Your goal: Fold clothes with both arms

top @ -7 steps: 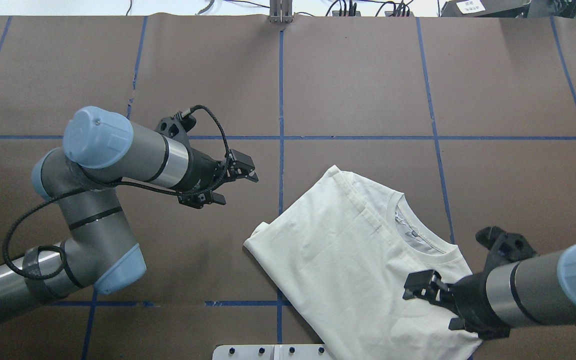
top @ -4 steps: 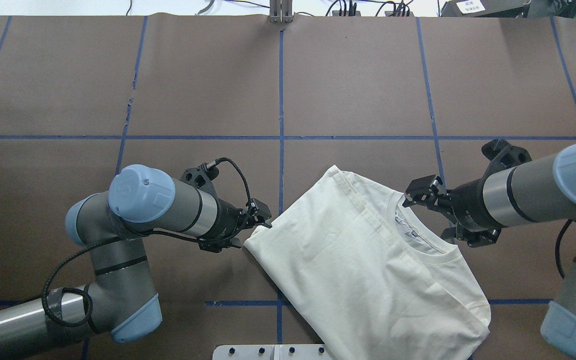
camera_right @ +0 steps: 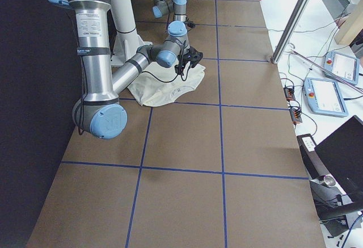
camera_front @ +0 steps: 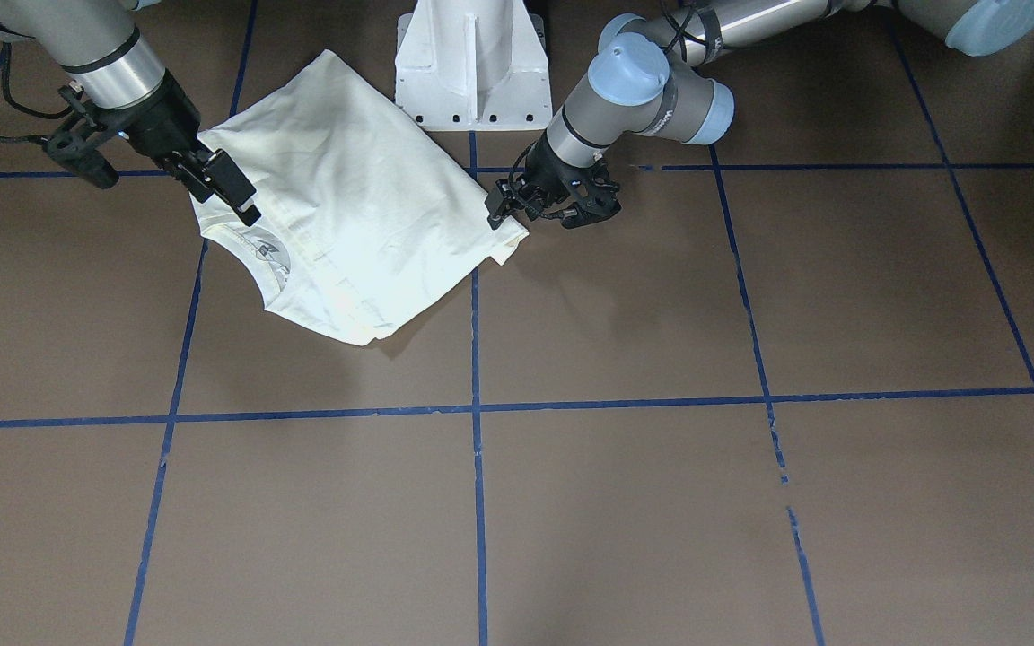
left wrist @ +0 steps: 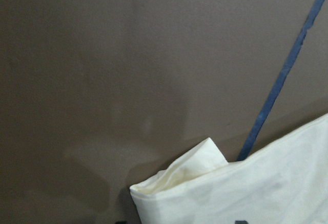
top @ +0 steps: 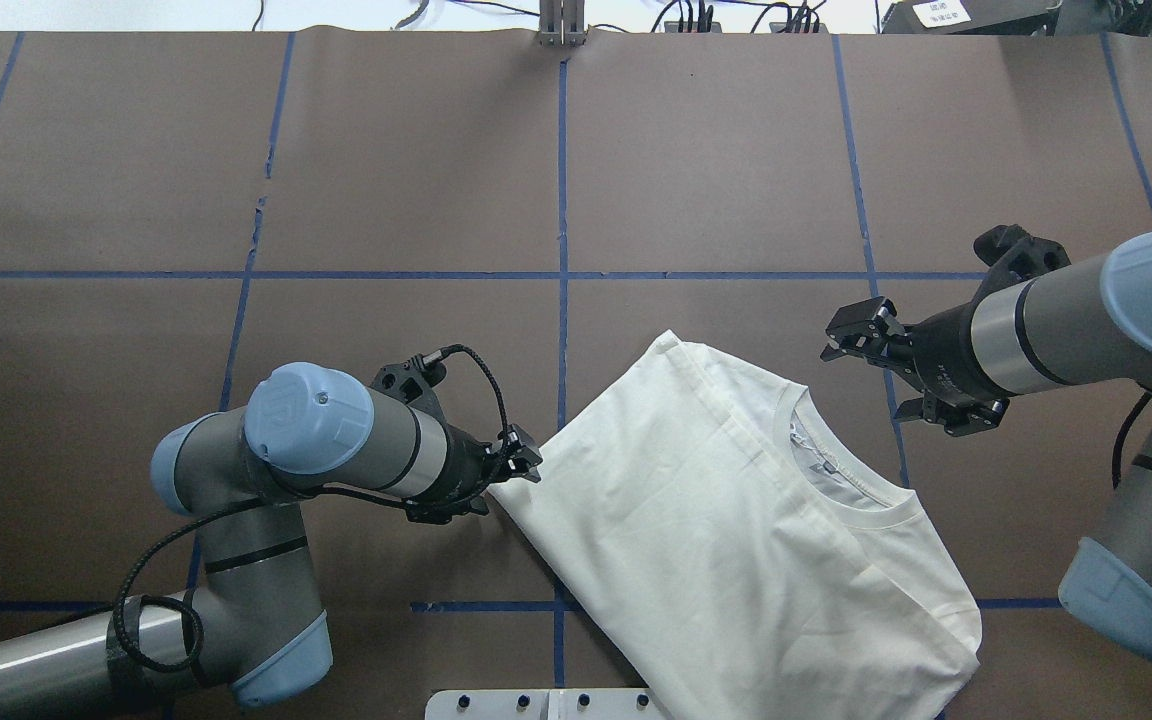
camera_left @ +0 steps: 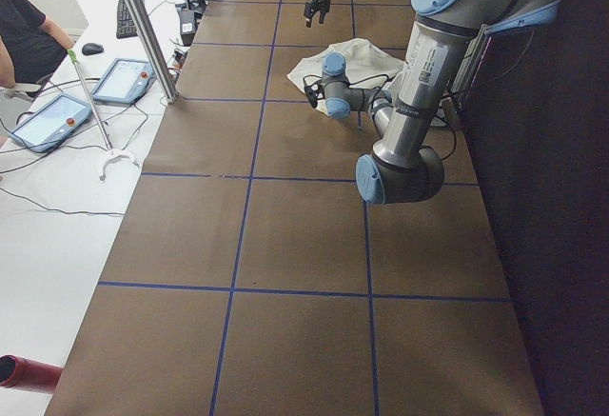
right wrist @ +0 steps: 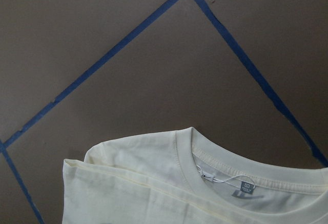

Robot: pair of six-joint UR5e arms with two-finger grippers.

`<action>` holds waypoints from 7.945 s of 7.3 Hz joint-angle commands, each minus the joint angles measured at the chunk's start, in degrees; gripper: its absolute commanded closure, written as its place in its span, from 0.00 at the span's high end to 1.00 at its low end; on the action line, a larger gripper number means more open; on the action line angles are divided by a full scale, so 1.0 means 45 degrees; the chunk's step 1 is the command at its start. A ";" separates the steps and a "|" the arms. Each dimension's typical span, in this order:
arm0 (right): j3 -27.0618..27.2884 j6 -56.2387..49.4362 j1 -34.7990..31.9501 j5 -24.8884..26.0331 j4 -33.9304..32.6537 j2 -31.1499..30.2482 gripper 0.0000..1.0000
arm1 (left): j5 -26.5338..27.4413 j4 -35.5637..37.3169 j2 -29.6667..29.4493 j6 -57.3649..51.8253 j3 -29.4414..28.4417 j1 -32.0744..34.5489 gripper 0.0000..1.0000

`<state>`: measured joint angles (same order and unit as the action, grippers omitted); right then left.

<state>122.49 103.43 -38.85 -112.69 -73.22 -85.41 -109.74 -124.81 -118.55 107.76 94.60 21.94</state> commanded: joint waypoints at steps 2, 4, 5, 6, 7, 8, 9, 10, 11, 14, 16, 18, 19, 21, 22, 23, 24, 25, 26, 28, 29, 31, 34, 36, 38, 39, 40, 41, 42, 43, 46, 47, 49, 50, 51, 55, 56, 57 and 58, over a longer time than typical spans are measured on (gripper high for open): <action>-0.0227 0.0140 -0.0135 0.0023 -0.0115 0.0386 1.00 | 0.0264 0.0021 0.0017 0.0018 -0.0064 -0.0031 0.45; -0.0228 0.0179 -0.0311 0.0004 -0.0135 0.0639 1.00 | 0.0559 0.0389 -0.0002 0.0018 -0.0064 -0.0284 0.28; -0.0247 0.0179 -0.0331 0.0003 -0.0136 0.0660 1.00 | 0.0559 0.0411 0.0017 0.0018 -0.0064 -0.0285 0.02; -0.0228 0.0179 -0.0389 0.0003 -0.0136 0.0660 1.00 | 0.0579 0.0528 0.0036 -0.0021 -0.0064 -0.0285 0.00; -0.0189 0.0179 -0.0467 0.0023 -0.0116 0.0679 1.00 | 0.0676 0.1012 0.0017 -0.0176 0.0110 -0.0169 0.00; -0.0247 0.0160 -0.0448 0.0255 -0.0058 0.0680 1.00 | 0.0812 0.1365 -0.0022 -0.0758 0.0286 0.0587 0.00; -0.0228 0.0160 -0.0448 0.0895 -0.0057 0.0892 1.00 | 0.1026 0.1369 -0.0196 -0.2117 0.0152 0.1464 0.00; -0.0228 0.0160 -0.0448 0.0882 0.0020 0.0914 1.00 | 0.1086 0.1195 -0.0759 -0.2633 -0.0777 0.2575 0.00; -0.0228 0.0160 -0.0410 0.0902 0.0021 0.1049 1.00 | 0.1106 0.0825 -0.2350 -0.2813 -0.3184 0.3437 0.00; -0.0169 0.0199 -0.0351 0.0901 0.0021 0.1461 1.00 | 0.1939 -0.4046 -0.5673 -0.3866 -1.0467 0.4754 0.00; -0.0228 0.0276 0.0386 0.1154 -0.0115 0.1577 1.00 | 0.1714 -0.3694 -0.5224 -0.3772 -0.8812 0.4890 0.49; -0.0266 0.0818 0.2975 0.3467 -0.0194 0.1578 1.00 | 0.0392 -0.3299 -0.2340 -0.3752 -0.4263 0.4949 0.51; -0.0750 0.1462 0.4033 0.4447 -0.0194 0.1597 1.00 | -0.0080 -0.3319 -0.1612 -0.3771 -0.3413 0.5027 0.51; -0.1670 0.2693 0.5211 0.5740 -0.1859 0.3287 1.00 | -0.0183 -0.3319 -0.1409 -0.3771 -0.3189 0.5047 0.51; -0.1654 0.2776 0.5486 0.6132 -0.3653 0.4186 1.00 | -0.0183 -0.3319 -0.1390 -0.3771 -0.3189 0.5028 0.51; -0.1944 0.3183 0.5992 0.6736 -0.3845 0.4195 0.99 | -0.0183 -0.3319 -0.1370 -0.3771 -0.3150 0.5047 0.51; -0.2101 0.3400 0.6210 0.6761 -0.3846 0.4195 0.99 | -0.0164 -0.3338 -0.1254 -0.3771 -0.3150 0.5047 0.51; -0.2219 0.3769 0.6231 0.6761 -0.3846 0.4176 0.98 | -0.0183 -0.3338 -0.1021 -0.3791 -0.3034 0.5047 0.51; -0.2413 0.3850 0.6212 0.6761 -0.3846 0.4156 0.97 | -0.0164 -0.3338 -0.1018 -0.3772 -0.3033 0.5047 0.52; -0.2706 0.4064 0.6251 0.6722 -0.3827 0.4234 0.94 | -0.0163 -0.3338 -0.0999 -0.3771 -0.3013 0.5047 0.54; -0.2728 0.4143 0.6251 0.6722 -0.3827 0.4331 0.94 | -0.0144 -0.3338 -0.0999 -0.3771 -0.3013 0.5047 0.54; -0.2786 0.4202 0.6270 0.6703 -0.3827 0.4351 0.90 | -0.0144 -0.3338 -0.1018 -0.3771 -0.3013 0.5028 0.54; -0.3157 0.4125 0.6290 0.6625 -0.3827 0.4624 0.82 | -0.0163 -0.3338 -0.0999 -0.3771 -0.3013 0.5028 0.54; -0.3391 0.4105 0.6309 0.6624 -0.3827 0.4644 0.75 | -0.0163 -0.3338 -0.0999 -0.3771 -0.3013 0.5028 0.54; -0.3372 0.4124 0.6290 0.6586 -0.3846 0.4645 0.00 | -0.0144 -0.3338 -0.0999 -0.3771 -0.3033 0.5028 0.54; -0.3334 0.4124 0.6290 0.6469 -0.3808 0.4644 0.00 | -0.0163 -0.3338 -0.0999 -0.3771 -0.3033 0.5008 0.54; -0.3314 0.4086 0.6251 0.6410 -0.3807 0.4644 0.00 | -0.0144 -0.3338 -0.0999 -0.3752 -0.3033 0.5008 0.54; -0.3294 0.4066 0.6232 0.6390 -0.3807 0.4644 0.00 | -0.0144 -0.3338 -0.0921 -0.3771 -0.3033 0.4970 0.54; -0.3023 0.4047 0.6212 0.6255 -0.3827 0.4625 0.00 | -0.0144 -0.3416 -0.0805 -0.3771 -0.3033 0.4969 0.54; -0.2170 0.4046 0.6135 0.5751 -0.3943 0.4470 0.00 | -0.0144 -0.3417 -0.0803 -0.3752 -0.2994 0.4969 0.54; -0.1440 0.4046 0.6173 0.5473 -0.3983 0.4235 0.00 | -0.0106 -0.3338 0.1352 -0.0774 0.0371 0.3632 0.54; -0.1342 0.4046 0.6173 0.5472 -0.3964 0.4022 0.00 | -0.0085 -0.3319 0.2273 -0.0048 0.1332 0.2732 0.54; -0.1263 0.4046 0.6153 0.5472 -0.3983 0.3922 0.00 | 0.0965 -0.2796 0.2634 0.0349 0.1400 0.0972 0.55; -0.1263 0.4046 0.6173 0.5472 -0.3983 0.3941 0.00 | 0.1240 -0.2502 0.2653 0.0388 0.1478 0.0211 0.55; -0.1282 0.4046 0.6173 0.5472 -0.3964 0.3941 0.00 | 0.2036 -0.2035 0.2654 0.0891 0.1518 -0.0512 0.55; -0.1263 0.4066 0.6192 0.5472 -0.3983 0.3980 0.00 | 0.2239 0.1151 0.2595 0.1033 0.2825 -0.1221 0.55; -0.1263 0.4047 0.6192 0.5472 -0.3964 0.3980 0.00 | 0.2394 0.1173 0.2672 0.1033 0.2768 -0.1628 0.54; -0.1263 0.4046 0.6192 0.5472 -0.3983 0.3980 0.00 | 0.2647 0.1193 0.2654 0.1053 0.2671 -0.1768 0.51; -0.1263 0.4066 0.6192 0.5472 -0.3964 0.4000 0.00 | 0.2649 0.1193 0.2634 0.1401 0.2651 -0.1788 0.39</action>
<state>116.80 121.67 -10.99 -88.07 -91.10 -67.48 -98.31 -119.63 -106.65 112.86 106.71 14.42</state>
